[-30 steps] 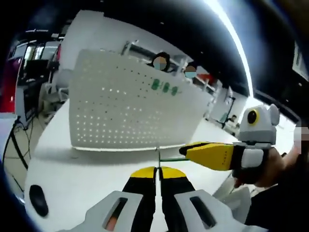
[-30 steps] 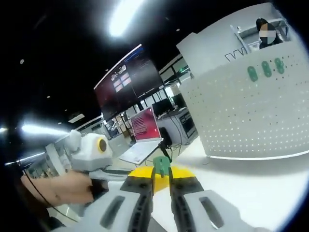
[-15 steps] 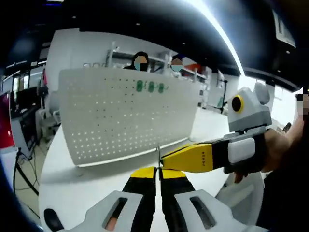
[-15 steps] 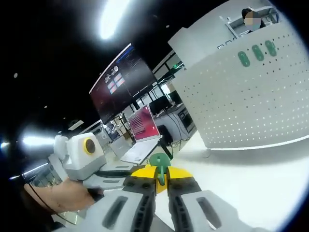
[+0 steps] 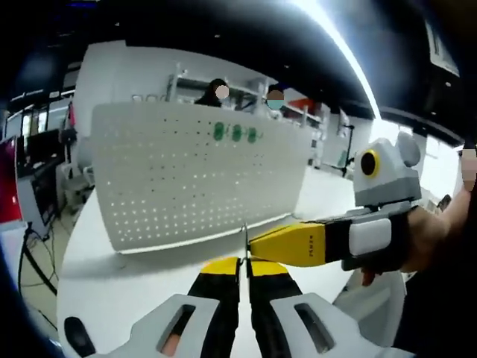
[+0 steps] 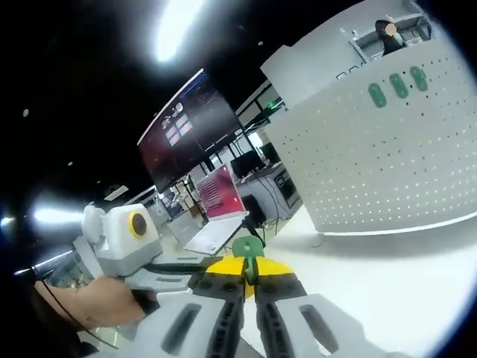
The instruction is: Insert the hook assembly into the mounting plate slot until the hook locks in place.
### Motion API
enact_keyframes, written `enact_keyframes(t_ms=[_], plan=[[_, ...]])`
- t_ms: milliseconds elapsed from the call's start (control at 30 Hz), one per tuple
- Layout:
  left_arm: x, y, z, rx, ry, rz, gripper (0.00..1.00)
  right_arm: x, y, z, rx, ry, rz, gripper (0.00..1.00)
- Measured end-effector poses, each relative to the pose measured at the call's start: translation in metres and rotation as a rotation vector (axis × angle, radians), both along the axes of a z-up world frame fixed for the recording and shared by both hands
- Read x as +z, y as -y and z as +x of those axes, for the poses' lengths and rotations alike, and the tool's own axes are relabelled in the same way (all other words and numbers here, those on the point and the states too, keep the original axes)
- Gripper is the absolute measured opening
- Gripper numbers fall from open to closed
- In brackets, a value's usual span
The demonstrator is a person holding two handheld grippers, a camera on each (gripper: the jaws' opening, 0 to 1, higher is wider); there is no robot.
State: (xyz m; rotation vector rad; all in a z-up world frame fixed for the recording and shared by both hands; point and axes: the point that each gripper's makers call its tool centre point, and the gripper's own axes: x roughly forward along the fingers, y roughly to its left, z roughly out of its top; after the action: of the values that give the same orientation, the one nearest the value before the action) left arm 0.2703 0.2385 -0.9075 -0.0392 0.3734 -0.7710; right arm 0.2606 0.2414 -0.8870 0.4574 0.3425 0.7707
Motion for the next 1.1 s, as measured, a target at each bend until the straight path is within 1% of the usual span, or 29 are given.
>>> enact_keyframes(t_ms=[67, 133, 233, 300, 367, 433, 500, 600, 633, 667, 700, 733, 833, 867, 900, 933, 1033, 1100], plan=[[-0.001, 0.000, -0.001, -0.006, -0.008, 0.000, 0.03, -0.001, 0.000, -0.001, 0.007, -0.001, -0.006, 0.00], [-0.001, 0.001, -0.002, -0.015, 0.001, 0.004, 0.04, -0.001, 0.000, -0.001, 0.012, 0.008, -0.016, 0.00], [-0.005, 0.000, -0.004, -0.016, -0.017, 0.019, 0.05, -0.001, -0.001, -0.001, 0.017, 0.036, -0.048, 0.00], [-0.007, 0.001, -0.005, -0.021, -0.021, 0.018, 0.11, 0.000, 0.000, 0.000, 0.018, 0.050, -0.062, 0.00], [-0.009, 0.001, -0.008, -0.026, -0.030, 0.021, 0.19, 0.000, 0.001, 0.002, 0.021, 0.051, -0.059, 0.00], [-0.009, 0.001, -0.010, -0.031, -0.017, 0.024, 0.24, 0.001, 0.003, 0.003, 0.022, 0.059, -0.068, 0.00], [-0.008, 0.000, -0.010, -0.028, -0.015, 0.008, 0.30, 0.001, 0.005, 0.004, 0.024, 0.073, -0.082, 0.00], [-0.011, -0.004, -0.010, -0.015, -0.013, 0.037, 0.30, 0.003, 0.008, 0.006, 0.027, 0.085, -0.088, 0.00], [-0.011, -0.004, -0.010, -0.015, -0.012, 0.034, 0.33, 0.003, 0.009, 0.007, 0.025, 0.096, -0.100, 0.00], [-0.010, -0.004, -0.011, -0.012, -0.017, 0.023, 0.37, 0.002, 0.012, 0.009, 0.025, 0.116, -0.128, 0.00], [-0.010, -0.004, -0.011, -0.009, -0.018, 0.018, 0.43, 0.002, 0.012, 0.009, 0.029, 0.124, -0.142, 0.00], [-0.009, -0.004, -0.011, -0.006, -0.015, 0.019, 0.47, 0.001, 0.013, 0.010, 0.031, 0.137, -0.161, 0.00], [-0.007, -0.004, -0.011, -0.008, 0.006, 0.024, 0.56, 0.001, 0.014, 0.012, 0.030, 0.150, -0.175, 0.00], [-0.006, -0.004, -0.010, 0.000, 0.003, 0.006, 0.60, 0.000, 0.015, 0.013, 0.029, 0.152, -0.180, 0.00], [-0.005, -0.004, -0.009, 0.017, -0.017, -0.025, 0.66, -0.001, 0.015, 0.013, 0.030, 0.156, -0.186, 0.00], [-0.004, -0.004, -0.009, 0.021, -0.027, -0.046, 0.70, -0.001, 0.015, 0.013, 0.030, 0.157, -0.187, 0.00], [-0.003, -0.005, -0.010, 0.016, -0.005, -0.029, 0.75, -0.004, 0.016, 0.013, 0.038, 0.167, -0.216, 0.00], [-0.002, -0.005, -0.011, 0.016, -0.007, -0.043, 0.80, -0.007, 0.016, 0.013, 0.045, 0.178, -0.237, 0.00]])
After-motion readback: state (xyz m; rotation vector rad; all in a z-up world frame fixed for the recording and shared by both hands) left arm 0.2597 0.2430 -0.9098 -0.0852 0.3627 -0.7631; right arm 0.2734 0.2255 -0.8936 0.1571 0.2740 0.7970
